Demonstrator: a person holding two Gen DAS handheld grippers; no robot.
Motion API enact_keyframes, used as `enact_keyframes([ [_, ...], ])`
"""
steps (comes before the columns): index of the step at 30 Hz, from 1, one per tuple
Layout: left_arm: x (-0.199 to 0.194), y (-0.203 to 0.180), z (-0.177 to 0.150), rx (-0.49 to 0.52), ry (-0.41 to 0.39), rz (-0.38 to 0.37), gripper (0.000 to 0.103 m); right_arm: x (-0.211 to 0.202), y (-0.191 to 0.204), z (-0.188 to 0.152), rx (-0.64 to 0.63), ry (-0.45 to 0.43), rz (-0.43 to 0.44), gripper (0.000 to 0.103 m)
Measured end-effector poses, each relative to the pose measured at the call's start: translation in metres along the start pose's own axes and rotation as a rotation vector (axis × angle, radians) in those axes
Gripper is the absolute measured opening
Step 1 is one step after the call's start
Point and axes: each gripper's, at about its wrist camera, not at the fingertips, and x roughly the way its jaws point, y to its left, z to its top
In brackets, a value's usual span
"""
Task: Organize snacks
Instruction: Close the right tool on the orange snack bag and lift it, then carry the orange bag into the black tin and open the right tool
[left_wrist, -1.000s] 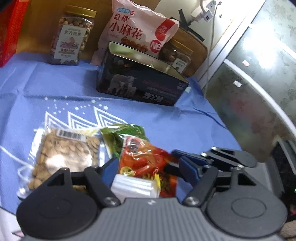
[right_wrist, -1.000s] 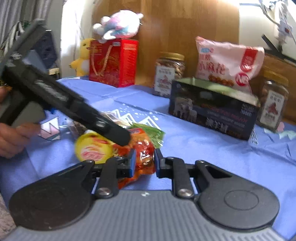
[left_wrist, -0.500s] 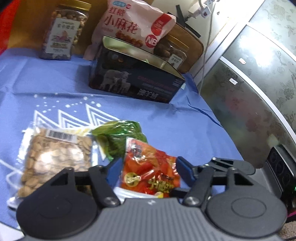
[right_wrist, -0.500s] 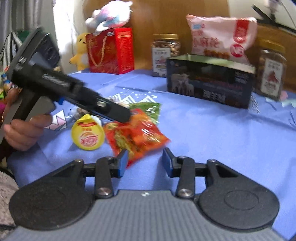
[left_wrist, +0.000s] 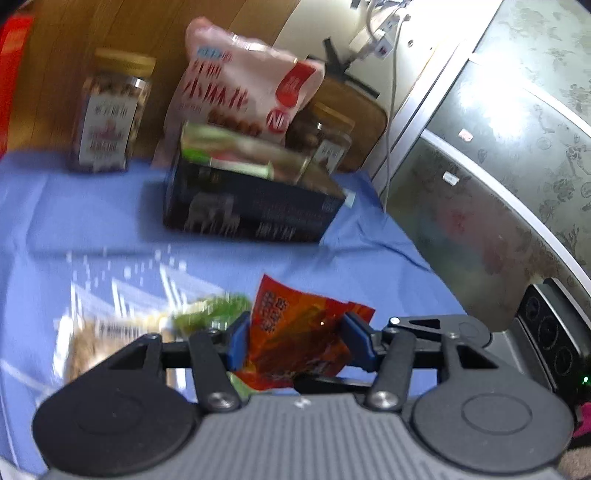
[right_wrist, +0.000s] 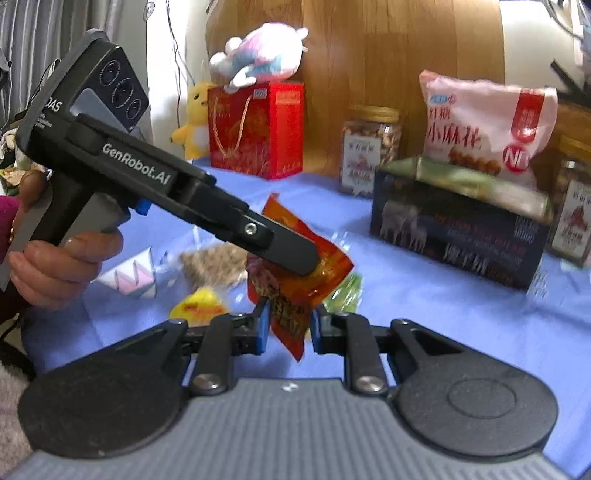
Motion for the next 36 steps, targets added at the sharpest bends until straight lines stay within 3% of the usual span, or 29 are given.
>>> enact_keyframes([
  [16, 0.031, -0.005, 0.083, 0.07, -0.12, 0.072, 0.057, 0.029, -0.041, 0.046, -0.147, -0.114, -0.196, 0.024],
  [23, 0.064, -0.006, 0.128, 0.102, -0.177, 0.086, 0.059, 0.044, -0.08, 0.071, -0.175, -0.161, -0.298, 0.024],
  [30, 0.118, 0.012, 0.145, 0.043, -0.108, 0.103, 0.057, 0.075, -0.123, 0.076, -0.135, -0.108, -0.373, 0.017],
  [36, 0.139, 0.027, 0.14, 0.018, -0.069, 0.138, 0.057, 0.093, -0.132, 0.067, -0.135, -0.073, -0.4, 0.018],
])
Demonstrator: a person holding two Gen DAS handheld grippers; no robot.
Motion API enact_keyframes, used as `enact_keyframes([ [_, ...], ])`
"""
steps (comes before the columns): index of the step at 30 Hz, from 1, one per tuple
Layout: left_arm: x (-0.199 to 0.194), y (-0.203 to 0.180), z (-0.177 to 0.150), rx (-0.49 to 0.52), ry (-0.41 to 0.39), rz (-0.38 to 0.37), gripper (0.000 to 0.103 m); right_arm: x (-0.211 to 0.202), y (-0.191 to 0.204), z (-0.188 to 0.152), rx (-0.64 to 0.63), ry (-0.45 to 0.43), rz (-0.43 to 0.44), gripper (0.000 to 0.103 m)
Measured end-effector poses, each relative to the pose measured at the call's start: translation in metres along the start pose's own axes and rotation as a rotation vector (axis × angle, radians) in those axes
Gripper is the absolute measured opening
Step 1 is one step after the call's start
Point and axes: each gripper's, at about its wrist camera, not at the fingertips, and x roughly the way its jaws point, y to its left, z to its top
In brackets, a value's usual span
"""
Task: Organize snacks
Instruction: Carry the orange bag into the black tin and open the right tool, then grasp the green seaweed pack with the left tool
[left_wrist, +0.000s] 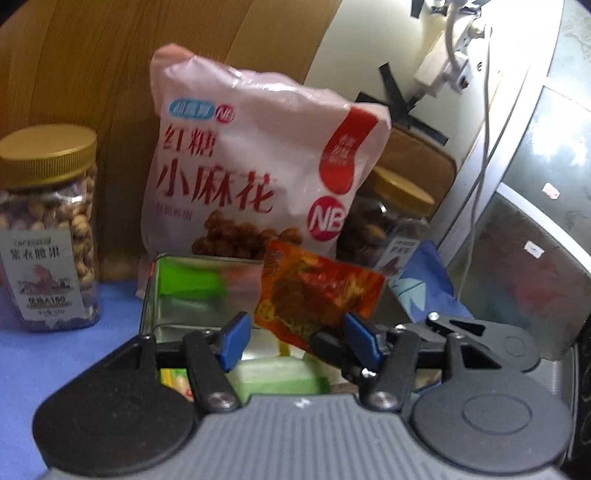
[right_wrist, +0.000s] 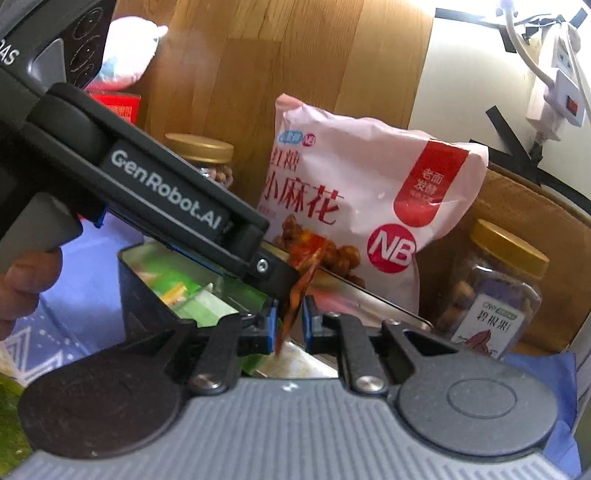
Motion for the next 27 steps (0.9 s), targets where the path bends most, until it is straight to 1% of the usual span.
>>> enact_keyframes([
  [2, 0.0, 0.003, -0.001, -0.002, -0.005, 0.01, 0.061, 0.001, 0.001, -0.001, 0.009, -0.003, 0.001, 0.02],
  [4, -0.004, 0.005, -0.002, -0.007, -0.013, 0.02, 0.063, 0.001, 0.001, -0.002, 0.017, -0.01, -0.01, 0.024],
  [5, -0.007, 0.007, -0.002, -0.013, -0.02, 0.018, 0.063, -0.001, 0.001, -0.002, 0.017, -0.015, -0.019, 0.029],
  [6, -0.011, 0.01, -0.002, -0.023, -0.027, 0.016, 0.063, -0.004, 0.001, -0.002, 0.021, -0.02, -0.023, 0.036],
  [8, -0.02, 0.019, -0.001, -0.054, -0.041, 0.023, 0.063, -0.01, -0.002, -0.004, 0.044, -0.033, -0.021, 0.042],
  [12, -0.038, 0.036, -0.002, -0.124, -0.06, 0.042, 0.062, -0.028, -0.006, -0.007, 0.087, -0.073, -0.043, 0.042],
  [14, -0.052, 0.041, -0.007, -0.139, -0.069, 0.012, 0.062, -0.039, -0.009, -0.009, 0.122, -0.091, -0.045, 0.042],
  [15, -0.06, 0.041, -0.011, -0.138, -0.076, 0.016, 0.064, -0.045, -0.009, -0.01, 0.14, -0.097, -0.037, 0.042],
  [17, -0.075, 0.04, -0.021, -0.122, -0.089, 0.031, 0.064, -0.058, -0.007, -0.014, 0.181, -0.11, -0.01, 0.042],
  [19, -0.091, 0.043, -0.034, -0.121, -0.09, 0.024, 0.064, -0.07, -0.001, -0.02, 0.217, -0.12, 0.037, 0.042],
  [22, -0.112, 0.048, -0.059, -0.123, -0.078, 0.057, 0.067, -0.085, 0.015, -0.028, 0.249, -0.12, 0.139, 0.046],
  [24, -0.124, 0.053, -0.078, -0.126, -0.057, 0.092, 0.067, -0.087, 0.03, -0.034, 0.248, -0.088, 0.213, 0.051],
  [25, -0.13, 0.055, -0.087, -0.129, -0.048, 0.111, 0.067, -0.087, 0.039, -0.037, 0.238, -0.068, 0.238, 0.052],
  [27, -0.142, 0.06, -0.103, -0.14, -0.037, 0.139, 0.067, -0.086, 0.057, -0.043, 0.203, -0.025, 0.276, 0.058],
])
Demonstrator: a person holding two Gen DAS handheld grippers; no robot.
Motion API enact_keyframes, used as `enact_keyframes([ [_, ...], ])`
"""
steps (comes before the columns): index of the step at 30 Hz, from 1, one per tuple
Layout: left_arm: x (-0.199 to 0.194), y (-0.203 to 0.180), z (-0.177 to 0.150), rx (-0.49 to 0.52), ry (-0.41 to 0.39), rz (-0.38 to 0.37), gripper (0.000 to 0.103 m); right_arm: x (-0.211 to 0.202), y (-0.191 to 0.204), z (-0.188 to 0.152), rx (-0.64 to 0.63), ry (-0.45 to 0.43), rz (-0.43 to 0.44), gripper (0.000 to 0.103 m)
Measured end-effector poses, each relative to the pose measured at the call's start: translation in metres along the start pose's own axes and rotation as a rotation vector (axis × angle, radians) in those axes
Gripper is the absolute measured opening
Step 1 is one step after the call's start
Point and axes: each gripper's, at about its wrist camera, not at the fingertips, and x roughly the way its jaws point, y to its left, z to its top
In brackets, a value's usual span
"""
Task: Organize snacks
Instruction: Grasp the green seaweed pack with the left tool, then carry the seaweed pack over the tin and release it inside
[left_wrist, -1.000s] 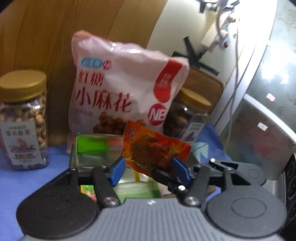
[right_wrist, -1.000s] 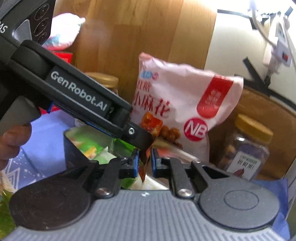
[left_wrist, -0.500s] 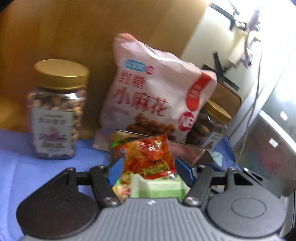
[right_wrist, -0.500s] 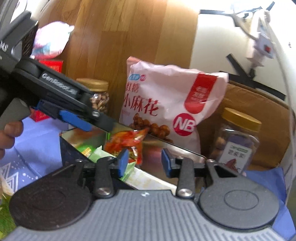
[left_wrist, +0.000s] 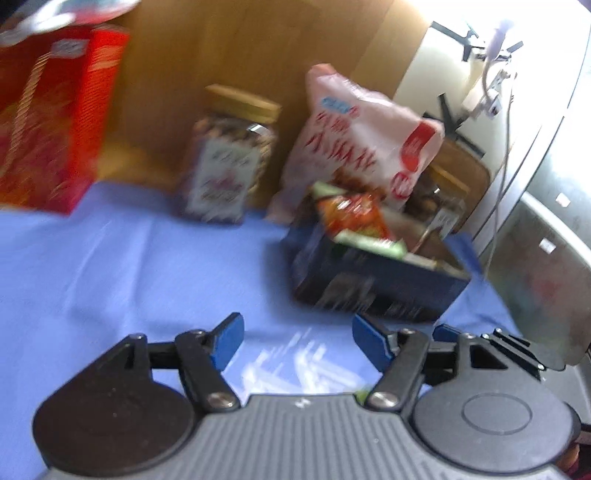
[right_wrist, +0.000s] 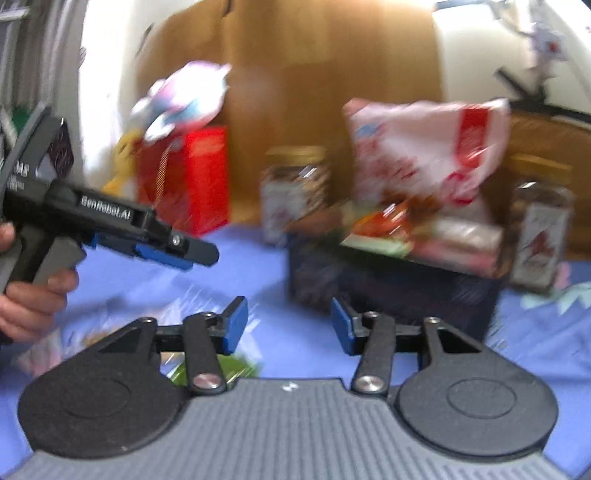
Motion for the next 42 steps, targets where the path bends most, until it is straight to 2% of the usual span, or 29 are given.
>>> enact_keyframes([
  [3, -0.014, 0.009, -0.016, -0.019, 0.014, 0.018, 0.069, 0.008, 0.018, -0.012, -0.026, 0.093, 0.05, 0.077],
  [4, -0.017, 0.011, -0.019, -0.022, 0.014, 0.019, 0.073, 0.009, 0.022, -0.016, -0.034, 0.114, 0.054, 0.079],
  [6, -0.019, 0.01, -0.023, -0.018, 0.012, 0.01, 0.073, 0.013, 0.031, -0.019, -0.059, 0.152, 0.058, 0.086],
  [8, -0.017, 0.005, -0.024, -0.013, 0.019, -0.013, 0.073, 0.021, 0.037, -0.02, -0.066, 0.191, 0.04, 0.088],
  [10, -0.013, -0.001, -0.026, -0.005, 0.028, -0.041, 0.073, 0.027, 0.04, -0.02, -0.062, 0.223, 0.019, 0.085],
  [12, -0.009, -0.008, -0.028, 0.011, 0.039, -0.06, 0.073, 0.024, 0.039, -0.021, -0.041, 0.216, 0.042, 0.058],
  [16, -0.006, -0.016, -0.034, 0.025, 0.055, -0.068, 0.075, 0.019, 0.047, -0.023, -0.072, 0.18, 0.015, 0.048],
  [18, -0.008, -0.016, -0.034, 0.023, 0.053, -0.067, 0.076, 0.016, 0.05, -0.024, -0.094, 0.157, -0.016, 0.026],
  [20, -0.009, -0.015, -0.034, 0.016, 0.052, -0.067, 0.077, 0.015, 0.05, -0.024, -0.098, 0.145, -0.049, 0.017],
  [23, -0.008, -0.014, -0.032, -0.002, 0.059, -0.074, 0.079, 0.014, 0.046, -0.023, -0.074, 0.121, -0.08, 0.015],
  [25, -0.005, -0.014, -0.032, -0.01, 0.064, -0.079, 0.086, 0.012, 0.045, -0.023, -0.068, 0.11, -0.082, 0.015],
  [33, 0.003, -0.025, -0.03, 0.002, 0.082, -0.123, 0.088, 0.011, 0.046, -0.023, -0.068, 0.102, -0.072, 0.015],
  [36, 0.008, -0.029, -0.031, 0.0, 0.102, -0.146, 0.095, 0.009, 0.048, -0.023, -0.075, 0.092, -0.075, 0.015],
  [42, 0.02, -0.041, -0.032, 0.016, 0.137, -0.185, 0.098, 0.003, 0.053, -0.024, -0.106, 0.058, -0.069, 0.015],
])
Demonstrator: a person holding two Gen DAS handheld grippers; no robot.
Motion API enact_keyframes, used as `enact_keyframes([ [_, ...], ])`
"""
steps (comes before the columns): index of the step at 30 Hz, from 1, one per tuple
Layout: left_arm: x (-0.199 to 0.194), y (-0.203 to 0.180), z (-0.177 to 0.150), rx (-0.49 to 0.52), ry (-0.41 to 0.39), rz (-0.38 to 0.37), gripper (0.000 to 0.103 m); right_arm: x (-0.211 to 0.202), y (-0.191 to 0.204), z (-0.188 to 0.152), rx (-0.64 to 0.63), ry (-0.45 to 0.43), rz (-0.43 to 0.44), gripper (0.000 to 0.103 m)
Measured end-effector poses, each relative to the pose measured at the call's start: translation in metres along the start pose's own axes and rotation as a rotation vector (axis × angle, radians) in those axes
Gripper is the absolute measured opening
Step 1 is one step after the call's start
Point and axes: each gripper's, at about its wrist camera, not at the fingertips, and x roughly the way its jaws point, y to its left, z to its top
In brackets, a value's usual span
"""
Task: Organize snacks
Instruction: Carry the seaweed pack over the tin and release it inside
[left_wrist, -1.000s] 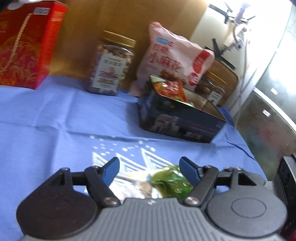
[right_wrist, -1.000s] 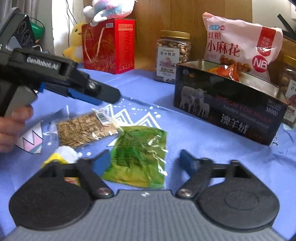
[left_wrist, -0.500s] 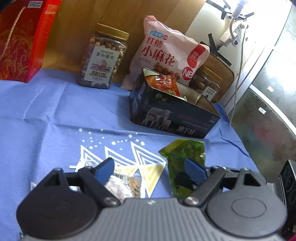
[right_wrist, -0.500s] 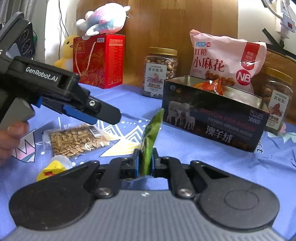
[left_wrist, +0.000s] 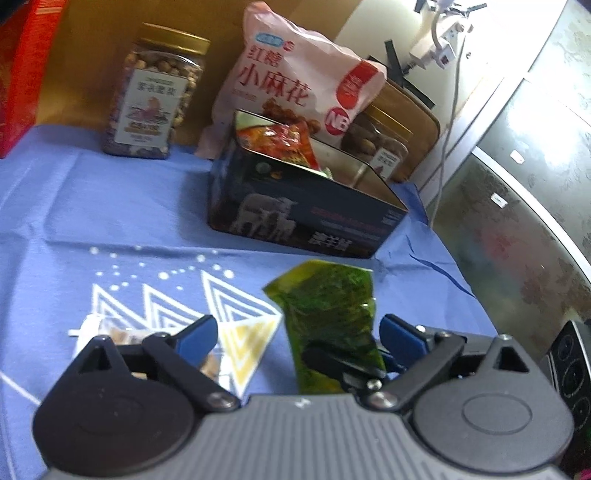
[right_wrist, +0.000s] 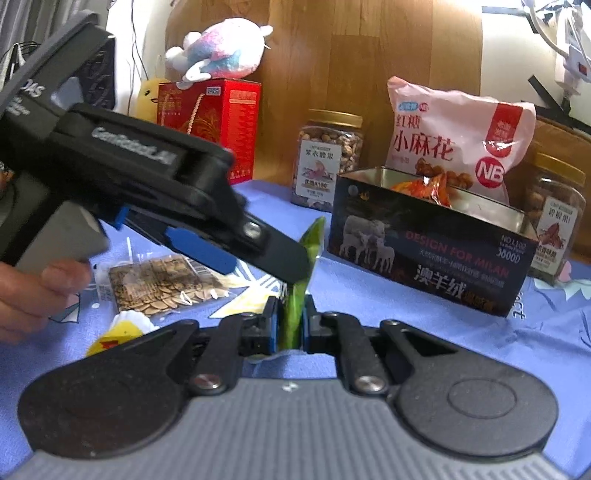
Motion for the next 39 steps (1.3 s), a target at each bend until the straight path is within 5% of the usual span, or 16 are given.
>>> enact_keyframes([
  [8, 0.015, -0.01, 0.002, 0.015, 0.03, -0.036, 0.097, -0.005, 0.001, 0.001, -0.017, -0.027, 0.027, 0.015],
  [19, 0.024, -0.012, 0.005, 0.018, 0.046, -0.041, 0.059, -0.009, 0.003, 0.001, -0.029, -0.045, 0.034, 0.015],
  [39, 0.021, -0.026, 0.01, 0.047, 0.036, -0.013, 0.056, -0.02, 0.01, 0.0, -0.026, -0.102, -0.008, 0.015],
])
